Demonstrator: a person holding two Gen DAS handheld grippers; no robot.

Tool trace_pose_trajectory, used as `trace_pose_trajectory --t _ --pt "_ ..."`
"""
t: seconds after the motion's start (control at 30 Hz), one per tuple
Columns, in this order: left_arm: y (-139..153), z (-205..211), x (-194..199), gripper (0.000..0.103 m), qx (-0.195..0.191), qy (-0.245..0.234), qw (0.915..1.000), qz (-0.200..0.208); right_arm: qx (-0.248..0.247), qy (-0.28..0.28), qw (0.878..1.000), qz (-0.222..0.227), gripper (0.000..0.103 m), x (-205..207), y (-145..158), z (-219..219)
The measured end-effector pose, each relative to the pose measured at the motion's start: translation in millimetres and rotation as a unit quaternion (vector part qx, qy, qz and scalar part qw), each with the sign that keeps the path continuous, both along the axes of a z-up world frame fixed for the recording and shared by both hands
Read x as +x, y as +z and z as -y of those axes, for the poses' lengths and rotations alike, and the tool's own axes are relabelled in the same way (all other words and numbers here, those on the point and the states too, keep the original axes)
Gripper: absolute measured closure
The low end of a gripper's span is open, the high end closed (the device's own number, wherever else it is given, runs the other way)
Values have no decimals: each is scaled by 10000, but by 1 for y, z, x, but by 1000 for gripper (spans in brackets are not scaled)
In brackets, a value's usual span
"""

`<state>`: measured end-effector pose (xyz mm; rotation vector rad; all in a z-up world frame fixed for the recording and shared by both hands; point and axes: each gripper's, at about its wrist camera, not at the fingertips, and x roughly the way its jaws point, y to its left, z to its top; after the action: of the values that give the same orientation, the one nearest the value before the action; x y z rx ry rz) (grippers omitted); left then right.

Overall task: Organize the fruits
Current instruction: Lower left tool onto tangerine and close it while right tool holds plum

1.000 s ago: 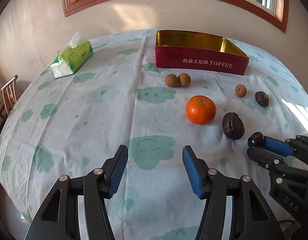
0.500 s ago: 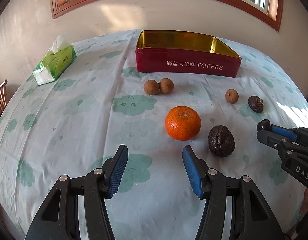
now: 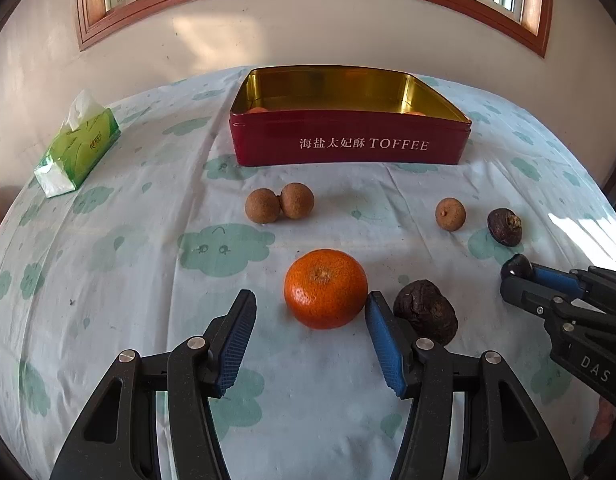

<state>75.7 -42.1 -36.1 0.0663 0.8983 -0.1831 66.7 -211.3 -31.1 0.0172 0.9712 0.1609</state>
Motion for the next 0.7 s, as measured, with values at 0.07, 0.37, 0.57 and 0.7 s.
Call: trace_pose_trajectory --t 0.07,0.37,0.57,0.7 --pt "-1 1 4 45 16 -15 10000 -17 -31 13 10000 5 78 1 0 -1" --pt "-5 1 8 51 -28 -97 9999 -2 -36 15 10000 10 76 2 0 -3" --pt "-5 6 5 60 -24 -180 9998 63 -61 14 10000 22 76 1 -1 -4" --pt "-4 7 3 61 -38 -190 9998 58 -76 20 10000 28 76 1 -1 -3"
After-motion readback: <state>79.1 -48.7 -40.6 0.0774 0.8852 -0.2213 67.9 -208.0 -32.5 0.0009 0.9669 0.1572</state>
